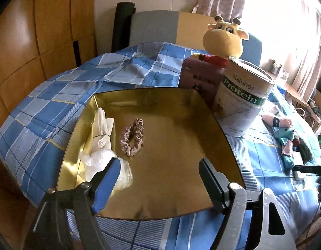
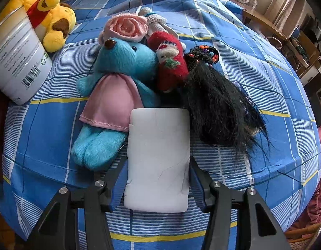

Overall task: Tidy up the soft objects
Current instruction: 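Carry the white sponge pad to the gold tray and release it with right tool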

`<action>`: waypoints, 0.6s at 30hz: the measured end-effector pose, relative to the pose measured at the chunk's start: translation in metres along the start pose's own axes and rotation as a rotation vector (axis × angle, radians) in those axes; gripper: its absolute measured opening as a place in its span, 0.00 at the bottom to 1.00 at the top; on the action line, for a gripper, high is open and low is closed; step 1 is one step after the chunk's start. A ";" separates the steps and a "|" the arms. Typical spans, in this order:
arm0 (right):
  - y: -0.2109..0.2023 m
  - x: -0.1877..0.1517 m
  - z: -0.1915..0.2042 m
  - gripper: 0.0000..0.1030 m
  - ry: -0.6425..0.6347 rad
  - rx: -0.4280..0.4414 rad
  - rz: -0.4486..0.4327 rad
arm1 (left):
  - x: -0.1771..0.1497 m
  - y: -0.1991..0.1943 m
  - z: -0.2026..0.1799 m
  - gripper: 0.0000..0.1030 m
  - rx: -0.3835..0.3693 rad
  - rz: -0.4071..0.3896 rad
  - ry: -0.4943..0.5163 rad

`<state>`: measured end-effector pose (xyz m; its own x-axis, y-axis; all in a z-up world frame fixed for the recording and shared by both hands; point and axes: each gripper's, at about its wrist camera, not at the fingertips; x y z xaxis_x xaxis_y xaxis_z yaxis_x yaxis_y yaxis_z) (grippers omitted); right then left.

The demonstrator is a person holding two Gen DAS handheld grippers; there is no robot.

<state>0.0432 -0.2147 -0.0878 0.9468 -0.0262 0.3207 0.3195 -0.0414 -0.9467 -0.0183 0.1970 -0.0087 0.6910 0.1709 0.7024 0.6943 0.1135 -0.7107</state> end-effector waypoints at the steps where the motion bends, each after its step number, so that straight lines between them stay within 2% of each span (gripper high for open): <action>1: -0.001 0.000 0.000 0.53 0.002 0.001 -0.001 | 0.000 0.000 0.000 0.77 0.001 -0.002 0.001; 6: -0.008 -0.002 -0.007 0.52 0.053 0.030 0.007 | -0.001 0.000 0.002 0.77 0.001 -0.007 0.011; 8: -0.017 -0.002 -0.006 0.52 0.054 0.043 -0.016 | 0.000 0.002 0.004 0.77 0.000 -0.006 0.007; 11: -0.029 -0.002 -0.004 0.52 0.041 0.018 -0.035 | -0.001 0.007 0.006 0.77 -0.008 0.005 0.002; 15: -0.040 -0.005 -0.012 0.53 0.050 0.046 -0.005 | -0.003 0.011 0.010 0.77 -0.018 0.011 -0.010; 18: -0.046 -0.002 -0.015 0.52 0.058 0.019 -0.018 | -0.004 0.014 0.013 0.77 -0.025 0.017 -0.016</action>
Point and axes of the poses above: each gripper's, at about its wrist camera, not at the fingertips, and y roughly the way its jaws point, z to its left, x to its top, and after that the axes turned 2 degrees about y, right-handed
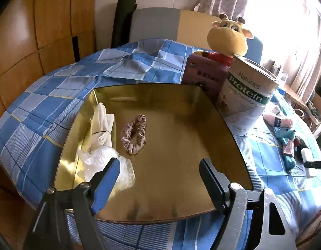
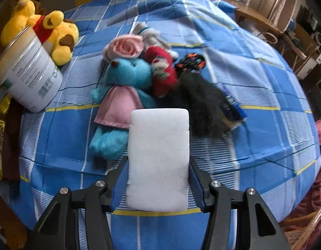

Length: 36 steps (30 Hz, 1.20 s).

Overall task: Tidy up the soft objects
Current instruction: 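Carry the white sponge pad to the gold tray and release it with right tool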

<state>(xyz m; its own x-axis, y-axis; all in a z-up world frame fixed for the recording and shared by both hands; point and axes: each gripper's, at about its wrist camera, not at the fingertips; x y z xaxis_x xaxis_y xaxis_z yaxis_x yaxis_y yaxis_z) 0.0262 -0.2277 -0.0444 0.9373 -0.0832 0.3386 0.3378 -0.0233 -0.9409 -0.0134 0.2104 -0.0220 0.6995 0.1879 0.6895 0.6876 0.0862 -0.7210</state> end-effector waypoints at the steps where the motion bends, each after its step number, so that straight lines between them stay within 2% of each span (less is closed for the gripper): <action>1: -0.002 0.002 0.001 0.52 0.005 -0.009 -0.005 | 0.000 0.001 0.000 0.77 -0.003 0.001 -0.001; 5: -0.011 0.028 0.003 0.52 0.005 -0.061 -0.033 | -0.001 0.002 -0.001 0.77 -0.017 0.002 0.006; 12: -0.040 0.118 0.035 0.53 -0.051 -0.130 -0.131 | -0.001 0.005 0.002 0.77 -0.028 0.007 0.006; 19: -0.078 0.227 0.104 0.53 -0.145 -0.250 -0.270 | 0.001 0.004 0.008 0.77 -0.031 0.003 -0.002; 23: -0.111 0.276 0.157 0.53 -0.172 -0.264 -0.385 | 0.003 0.004 0.013 0.77 -0.032 0.005 -0.010; 26: -0.145 0.302 0.207 0.53 -0.192 -0.212 -0.502 | 0.003 0.004 0.015 0.77 -0.025 0.005 -0.014; 29: -0.178 0.304 0.265 0.53 -0.269 -0.083 -0.607 | 0.003 0.005 0.018 0.77 -0.018 0.011 -0.023; 30: -0.188 0.296 0.295 0.53 -0.341 -0.012 -0.637 | 0.002 0.005 0.019 0.77 -0.016 0.011 -0.029; 33: -0.194 0.260 0.357 0.53 -0.532 0.145 -0.635 | 0.001 0.004 0.026 0.77 -0.002 0.010 -0.048; 35: -0.184 0.233 0.386 0.53 -0.634 0.204 -0.594 | 0.001 0.003 0.032 0.77 0.016 0.007 -0.065; 36: -0.171 0.210 0.406 0.53 -0.703 0.243 -0.544 | 0.001 0.002 0.034 0.77 0.024 0.006 -0.072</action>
Point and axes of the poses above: each gripper's, at about its wrist camera, not at the fingertips, and y roughly the way its jaws point, z to its left, x to its top, and after that the axes turned 2 degrees about y, right-handed
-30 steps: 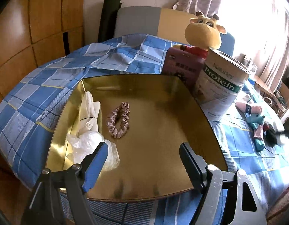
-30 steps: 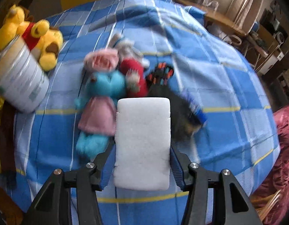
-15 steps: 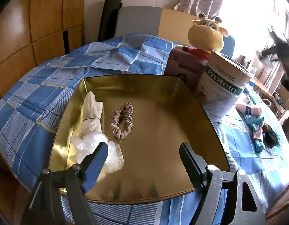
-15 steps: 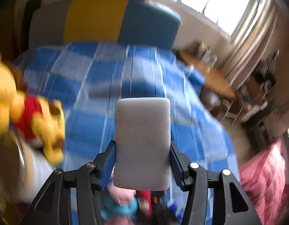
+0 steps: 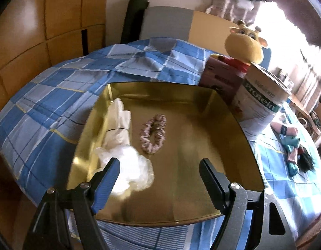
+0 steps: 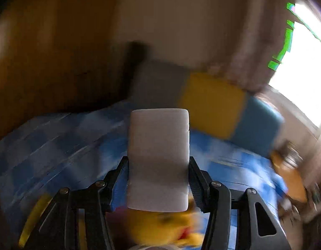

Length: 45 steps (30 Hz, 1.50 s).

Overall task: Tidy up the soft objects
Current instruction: 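Carry the white sponge pad to the gold tray and release it with right tool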

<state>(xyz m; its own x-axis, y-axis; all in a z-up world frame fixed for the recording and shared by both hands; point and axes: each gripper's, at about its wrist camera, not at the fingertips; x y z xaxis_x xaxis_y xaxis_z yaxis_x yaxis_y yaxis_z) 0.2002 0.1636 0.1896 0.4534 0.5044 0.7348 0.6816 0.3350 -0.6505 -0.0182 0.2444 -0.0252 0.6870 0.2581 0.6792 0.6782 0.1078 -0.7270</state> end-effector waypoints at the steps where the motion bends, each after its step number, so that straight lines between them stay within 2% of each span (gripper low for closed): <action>1: 0.008 -0.011 0.022 0.53 -0.039 0.047 0.029 | 0.000 -0.001 0.003 0.77 0.011 -0.002 -0.008; 4: 0.034 -0.052 0.077 0.53 -0.118 0.141 0.131 | 0.000 -0.006 0.014 0.77 0.050 -0.014 -0.035; 7: 0.058 -0.095 0.109 0.53 -0.150 0.189 0.224 | -0.001 -0.013 0.026 0.79 0.087 -0.026 -0.063; 12: 0.092 -0.160 0.126 0.53 -0.101 0.218 0.378 | -0.004 -0.020 0.039 0.82 0.134 -0.034 -0.085; 18: 0.120 -0.196 0.128 0.54 -0.011 0.182 0.473 | -0.009 -0.028 0.046 0.84 0.160 -0.043 -0.104; 23: 0.129 -0.206 0.130 0.57 0.070 0.196 0.497 | -0.012 -0.034 0.048 0.86 0.161 -0.048 -0.119; 25: 0.126 -0.208 0.133 0.68 0.075 0.197 0.485 | -0.013 -0.036 0.048 0.87 0.160 -0.050 -0.124; 29: 0.107 -0.204 0.130 0.78 0.076 0.176 0.426 | -0.014 -0.039 0.049 0.90 0.149 -0.052 -0.141; 37: 0.050 -0.199 0.118 0.78 0.065 0.140 0.275 | -0.013 -0.047 0.040 0.90 0.136 -0.073 -0.108; 41: 0.021 -0.208 0.107 0.78 0.039 0.114 0.220 | -0.014 -0.051 0.030 0.90 0.129 -0.084 -0.062; 45: -0.005 -0.225 0.088 0.78 0.047 0.143 0.188 | -0.014 -0.053 0.019 0.90 0.108 -0.087 -0.028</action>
Point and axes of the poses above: each gripper's, at about its wrist camera, not at the fingertips, and y roughly the way its jaws point, z to its left, x to its top, and after that the axes turned 2 degrees about y, right-handed
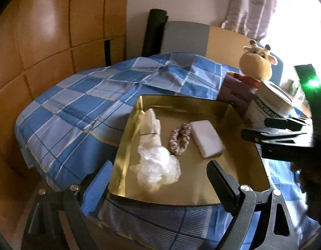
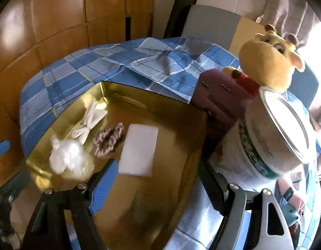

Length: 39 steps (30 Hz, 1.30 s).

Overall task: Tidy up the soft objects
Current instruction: 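Carry the white sponge pad to the gold tray and release it with right tool, then move both tools back toward the remaining plush toys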

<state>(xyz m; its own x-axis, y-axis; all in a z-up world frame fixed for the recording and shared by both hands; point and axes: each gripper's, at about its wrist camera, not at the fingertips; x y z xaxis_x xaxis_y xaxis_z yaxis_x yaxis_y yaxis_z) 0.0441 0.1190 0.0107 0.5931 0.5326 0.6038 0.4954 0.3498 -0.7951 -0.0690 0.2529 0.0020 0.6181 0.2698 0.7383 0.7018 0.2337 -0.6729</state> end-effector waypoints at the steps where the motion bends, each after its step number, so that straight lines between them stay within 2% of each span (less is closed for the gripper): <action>1: -0.004 -0.004 -0.004 0.78 0.005 -0.001 -0.006 | 0.000 0.000 -0.003 0.90 -0.006 0.001 0.008; 7: -0.033 -0.035 -0.042 0.78 0.081 -0.037 -0.028 | 0.001 -0.003 -0.026 0.90 -0.039 0.001 0.071; 15: -0.061 -0.076 -0.118 0.79 0.226 -0.122 -0.037 | 0.002 -0.005 -0.061 0.90 -0.085 0.001 0.161; 22: -0.088 -0.122 -0.212 0.80 0.401 -0.308 -0.044 | 0.005 -0.007 -0.103 0.90 -0.146 0.000 0.255; 28: -0.103 -0.188 -0.292 0.80 0.641 -0.471 -0.047 | 0.000 -0.006 -0.145 0.90 -0.186 0.006 0.351; 30: -0.109 -0.206 -0.312 0.80 0.772 -0.464 -0.045 | -0.002 -0.006 -0.157 0.90 -0.196 0.009 0.375; 32: -0.119 -0.215 -0.324 0.80 0.871 -0.444 -0.096 | -0.004 -0.004 -0.171 0.90 -0.208 0.016 0.399; 39: -0.113 -0.223 -0.332 0.80 0.942 -0.437 -0.041 | -0.012 0.006 -0.211 0.90 -0.249 0.047 0.463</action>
<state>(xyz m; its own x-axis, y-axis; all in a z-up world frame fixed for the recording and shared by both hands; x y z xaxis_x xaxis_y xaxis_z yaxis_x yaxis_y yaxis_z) 0.0666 -0.2952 -0.0155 0.7331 -0.3575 0.5785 0.6016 -0.0558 -0.7968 0.0023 0.0544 -0.0015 0.7032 -0.1791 0.6881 0.6977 -0.0125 -0.7163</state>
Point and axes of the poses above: each gripper's, at about its wrist camera, not at the fingertips, and y roughly the way its jaws point, z to its left, x to its top, and after that the axes turned 2 degrees about y, right-handed
